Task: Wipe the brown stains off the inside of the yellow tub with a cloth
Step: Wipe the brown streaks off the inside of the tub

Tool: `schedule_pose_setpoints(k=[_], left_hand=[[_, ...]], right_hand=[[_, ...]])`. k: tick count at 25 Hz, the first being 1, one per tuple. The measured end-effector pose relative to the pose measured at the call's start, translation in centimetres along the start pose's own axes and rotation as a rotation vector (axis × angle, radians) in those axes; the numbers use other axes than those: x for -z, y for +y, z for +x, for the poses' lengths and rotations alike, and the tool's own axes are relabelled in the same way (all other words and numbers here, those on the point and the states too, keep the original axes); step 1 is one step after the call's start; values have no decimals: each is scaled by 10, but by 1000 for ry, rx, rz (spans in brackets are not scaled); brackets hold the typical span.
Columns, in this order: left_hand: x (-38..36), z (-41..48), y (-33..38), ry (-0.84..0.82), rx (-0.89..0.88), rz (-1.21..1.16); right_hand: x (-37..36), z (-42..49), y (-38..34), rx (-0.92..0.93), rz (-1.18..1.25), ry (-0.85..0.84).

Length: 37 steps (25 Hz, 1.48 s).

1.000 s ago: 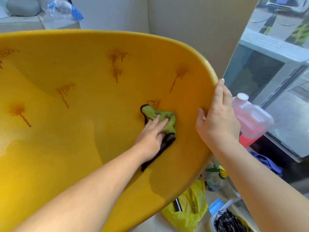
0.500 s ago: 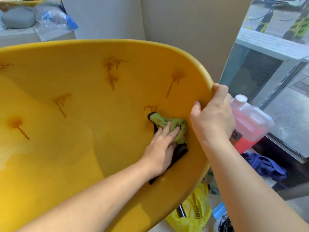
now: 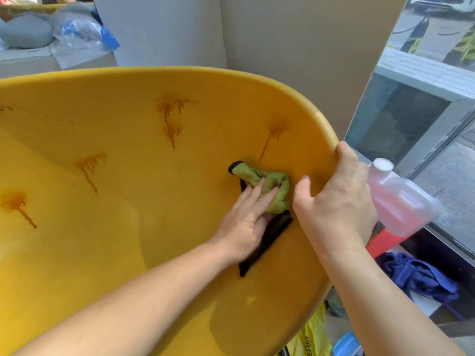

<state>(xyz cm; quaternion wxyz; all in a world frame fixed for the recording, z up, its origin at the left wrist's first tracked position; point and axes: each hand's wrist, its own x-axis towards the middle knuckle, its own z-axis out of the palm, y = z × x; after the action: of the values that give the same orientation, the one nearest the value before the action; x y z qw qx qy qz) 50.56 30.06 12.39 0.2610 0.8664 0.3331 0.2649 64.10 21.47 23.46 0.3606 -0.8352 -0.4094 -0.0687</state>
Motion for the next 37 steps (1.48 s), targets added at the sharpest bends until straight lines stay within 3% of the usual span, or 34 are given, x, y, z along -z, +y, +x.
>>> schedule_pose_setpoints(k=[1, 4, 6, 11, 15, 18, 21, 22, 24, 27, 29, 34, 37], left_hand=[[10, 8, -20, -25, 6, 53], [13, 28, -38, 182, 465, 39], [-7, 22, -10, 259, 586, 33], [-17, 1, 41, 59, 34, -103], [17, 90, 45, 182, -216, -57], [31, 124, 16, 331, -35, -68], [1, 102, 12, 461, 448, -130], [-12, 88, 22, 464, 529, -129], [-28, 63, 53, 406, 396, -182], [-12, 68, 68, 275, -25, -217], [12, 95, 50, 254, -132, -144], [10, 81, 4, 264, 324, -41], [-24, 14, 32, 128, 475, -1]], right_hand=[[1, 1, 0, -4, 9, -3], [3, -1, 0, -1, 23, -6], [1, 0, -2, 2, 9, 7], [-1, 3, 1, -26, 89, 21], [2, 2, 4, -43, 248, 52], [3, 1, 3, -35, 220, 37], [3, 0, 2, -24, 199, 39], [3, 0, 1, -22, 186, 37], [3, 0, 0, -37, 184, 42], [5, 0, 1, -57, 217, 40], [4, 1, 1, -53, 211, 37], [7, -1, 4, -8, 137, 13], [7, -2, 2, -16, 118, 9]])
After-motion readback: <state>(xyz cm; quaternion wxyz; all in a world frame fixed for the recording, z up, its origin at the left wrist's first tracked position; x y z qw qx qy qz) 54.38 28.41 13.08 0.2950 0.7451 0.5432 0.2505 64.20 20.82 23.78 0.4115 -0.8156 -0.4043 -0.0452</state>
